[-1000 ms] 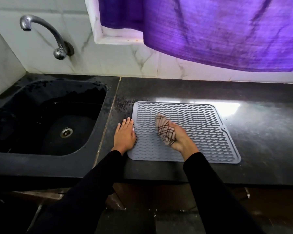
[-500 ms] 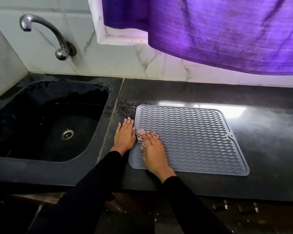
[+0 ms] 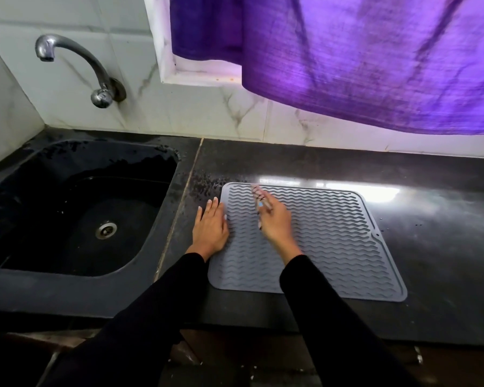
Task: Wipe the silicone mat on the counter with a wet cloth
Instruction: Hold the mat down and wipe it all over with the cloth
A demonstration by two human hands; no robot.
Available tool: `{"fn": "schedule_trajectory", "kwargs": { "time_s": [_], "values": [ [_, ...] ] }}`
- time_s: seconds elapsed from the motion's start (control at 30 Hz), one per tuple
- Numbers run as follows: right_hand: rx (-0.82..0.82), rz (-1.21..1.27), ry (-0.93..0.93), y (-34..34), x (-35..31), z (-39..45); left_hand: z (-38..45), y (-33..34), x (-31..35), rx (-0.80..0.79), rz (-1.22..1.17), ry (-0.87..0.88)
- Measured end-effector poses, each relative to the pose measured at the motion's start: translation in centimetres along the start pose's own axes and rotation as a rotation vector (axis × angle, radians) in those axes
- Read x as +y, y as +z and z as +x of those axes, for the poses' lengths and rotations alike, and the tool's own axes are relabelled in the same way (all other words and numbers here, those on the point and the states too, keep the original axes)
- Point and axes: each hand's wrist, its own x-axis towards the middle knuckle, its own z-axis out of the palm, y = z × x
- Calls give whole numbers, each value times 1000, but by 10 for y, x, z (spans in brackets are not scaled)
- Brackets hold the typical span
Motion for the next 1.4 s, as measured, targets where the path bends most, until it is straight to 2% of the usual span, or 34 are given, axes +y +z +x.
{"fn": "schedule_trajectory", "kwargs": {
  "time_s": [0.07, 0.17, 0.33, 0.43, 0.5, 0.57, 0.63, 0.67, 0.73, 0.77, 0.8, 0.87, 0.97, 1.03, 1.07, 1.4],
  "values": [
    [-99, -336, -172, 18, 13, -7, 2, 3, 2, -23, 18, -6],
    [-206, -767, -244, 37, 31, -13, 2, 7, 3, -33, 58, -12],
    [-245, -717, -278, 29, 32, 4, 1, 11, 2, 14, 74, -8],
    [-255, -542, -230, 21, 32, 13, 0, 10, 3, 38, 61, -10],
    [-257, -383, -126, 16, 31, 16, 0, 10, 3, 40, 59, -6],
    [-277, -45, 67, 10, 28, 23, 0, 9, 3, 48, 47, -6],
    [-278, 421, 335, -1, 22, 33, 0, 8, 2, 50, 34, -7],
    [-233, 635, 463, -8, 19, 39, 0, 8, 3, 46, 29, -7],
    [-38, 795, 591, -21, 16, 50, -1, 8, 3, 46, 21, -7],
    [68, 758, 553, -25, 17, 56, -1, 8, 3, 51, 19, -7],
    [145, 591, 450, -26, 17, 58, -1, 8, 3, 55, 21, -7],
    [173, 178, 195, -27, 18, 56, 0, 8, 3, 60, 25, -7],
    [-25, -338, -87, -13, 35, 46, 0, 9, 2, 66, 25, -5],
    [-148, -645, -137, -3, 49, 39, 1, 10, 2, 74, 24, -9],
    [-179, -723, -127, -1, 53, 38, 2, 11, 2, 76, 25, -12],
    [-264, -611, -151, -18, 55, 51, 15, 9, -3, 88, 24, -7]
  ]
}}
